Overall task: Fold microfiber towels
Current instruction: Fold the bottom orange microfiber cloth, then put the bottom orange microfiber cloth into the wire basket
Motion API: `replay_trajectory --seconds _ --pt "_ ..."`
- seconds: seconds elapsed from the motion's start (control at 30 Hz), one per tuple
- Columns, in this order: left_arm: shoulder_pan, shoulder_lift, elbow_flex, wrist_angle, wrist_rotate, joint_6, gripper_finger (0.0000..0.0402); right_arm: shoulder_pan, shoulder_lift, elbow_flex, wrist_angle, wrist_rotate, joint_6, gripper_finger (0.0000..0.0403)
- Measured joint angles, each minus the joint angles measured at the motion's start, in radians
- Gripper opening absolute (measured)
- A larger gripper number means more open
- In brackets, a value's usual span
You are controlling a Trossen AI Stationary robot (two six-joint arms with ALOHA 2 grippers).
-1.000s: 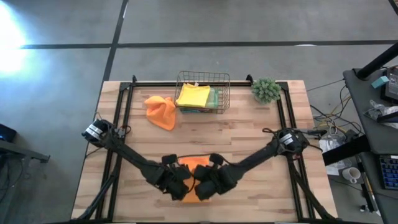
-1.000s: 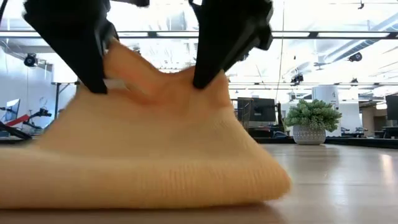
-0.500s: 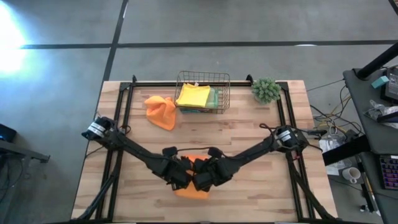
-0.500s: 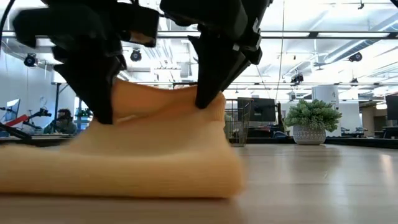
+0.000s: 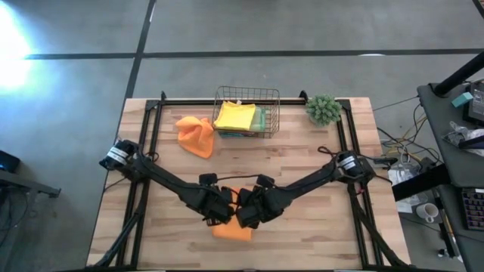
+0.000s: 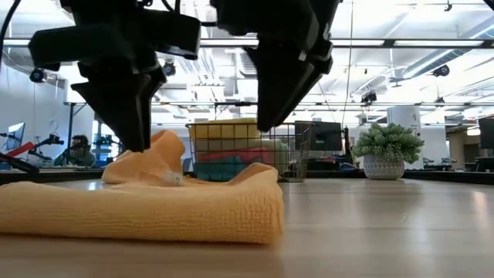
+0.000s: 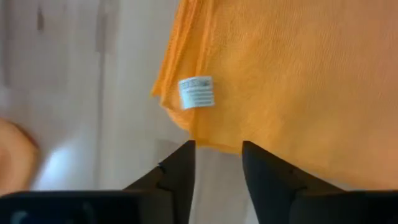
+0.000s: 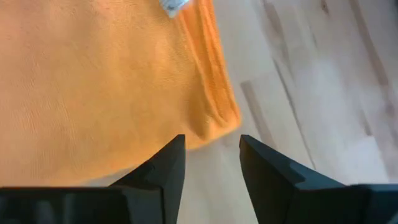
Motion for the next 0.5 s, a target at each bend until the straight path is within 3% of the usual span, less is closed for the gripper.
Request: replay_trajectory --seconds 0.17,0.37,0.5 --pt "0.004 -0.045 0.008 -0.033 -0.001 0.102 0.014 0.007 -0.047 0.0 -0.056 0.001 0.002 0.0141" --pt "-0.011 -0.143 0.019 -0.038 0.01 0.045 0.0144 0.054 -0.122 0.0 -0.15 -0.018 0.039 0.0125" --pt "-0.08 -0.199 0.018 0.004 0.043 0.023 0.0144 0.125 -0.157 0.0 -0.16 -0.028 0.085 0.0116"
